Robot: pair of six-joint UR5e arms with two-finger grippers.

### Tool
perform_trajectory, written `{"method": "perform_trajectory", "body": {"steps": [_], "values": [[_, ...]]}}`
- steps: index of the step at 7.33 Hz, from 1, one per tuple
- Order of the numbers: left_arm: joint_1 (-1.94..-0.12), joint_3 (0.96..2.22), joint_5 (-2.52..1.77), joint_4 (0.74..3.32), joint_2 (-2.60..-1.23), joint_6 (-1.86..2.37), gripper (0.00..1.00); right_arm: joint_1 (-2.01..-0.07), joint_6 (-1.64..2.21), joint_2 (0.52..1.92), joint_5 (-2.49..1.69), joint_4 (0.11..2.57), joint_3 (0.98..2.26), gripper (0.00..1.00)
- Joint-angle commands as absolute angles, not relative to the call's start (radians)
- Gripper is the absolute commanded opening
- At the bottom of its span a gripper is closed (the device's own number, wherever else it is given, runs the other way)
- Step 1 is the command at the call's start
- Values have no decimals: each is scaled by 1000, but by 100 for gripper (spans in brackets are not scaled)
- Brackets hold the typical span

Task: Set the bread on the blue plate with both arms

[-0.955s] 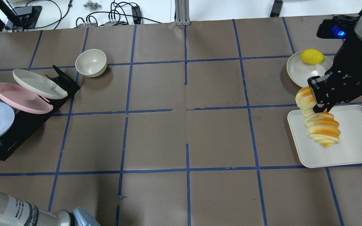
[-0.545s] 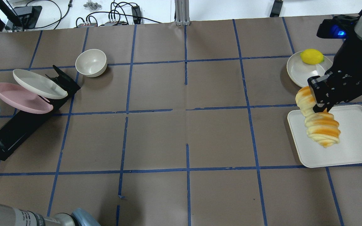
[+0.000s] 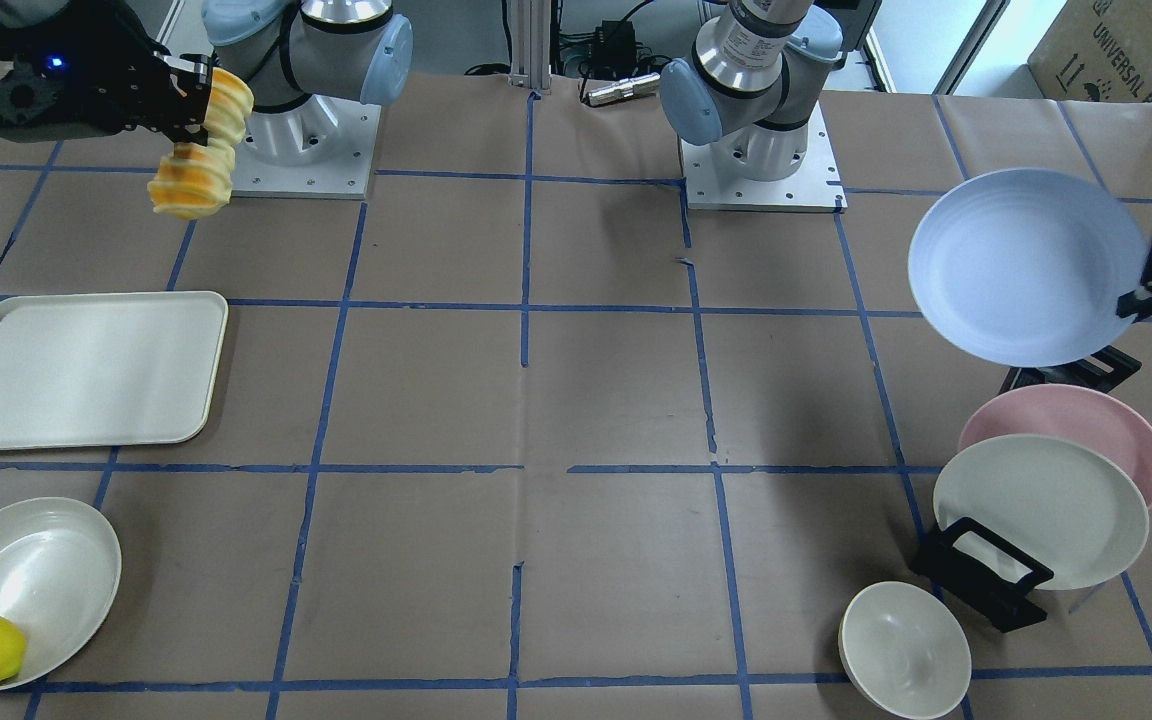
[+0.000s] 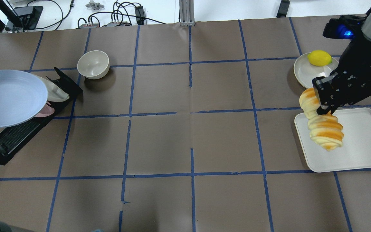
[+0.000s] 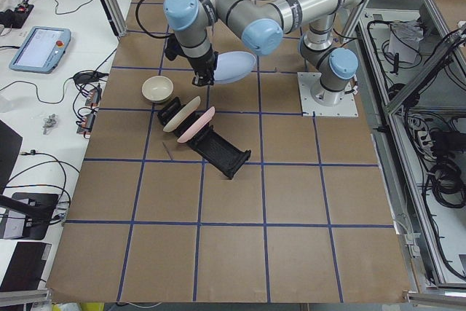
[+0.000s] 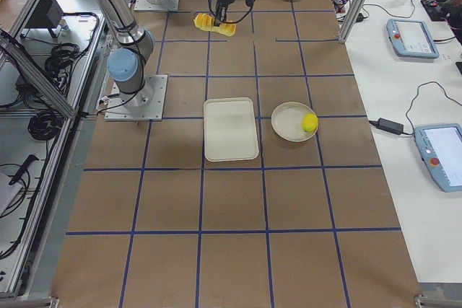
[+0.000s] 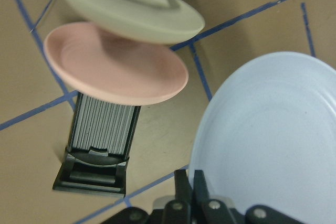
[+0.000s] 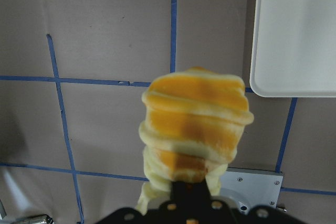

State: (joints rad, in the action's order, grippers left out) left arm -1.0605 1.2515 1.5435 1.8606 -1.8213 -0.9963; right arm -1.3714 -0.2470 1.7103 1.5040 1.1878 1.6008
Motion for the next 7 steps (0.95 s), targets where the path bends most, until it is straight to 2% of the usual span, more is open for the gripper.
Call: {"method": "perform_trajectory", "body": {"steps": [1, 3, 7], "values": [[-1301, 1262, 1505, 1859, -1833, -774, 5, -1371, -247, 1710, 1505, 1187, 1600, 4], [-1464, 1304, 1473, 1774, -1876, -605, 5, -1371, -247, 1710, 1503, 1189, 1600, 4], [-1612, 1382, 1361, 1509, -2006, -441, 5, -1371, -247, 1709, 1505, 1189, 1601, 4]]}}
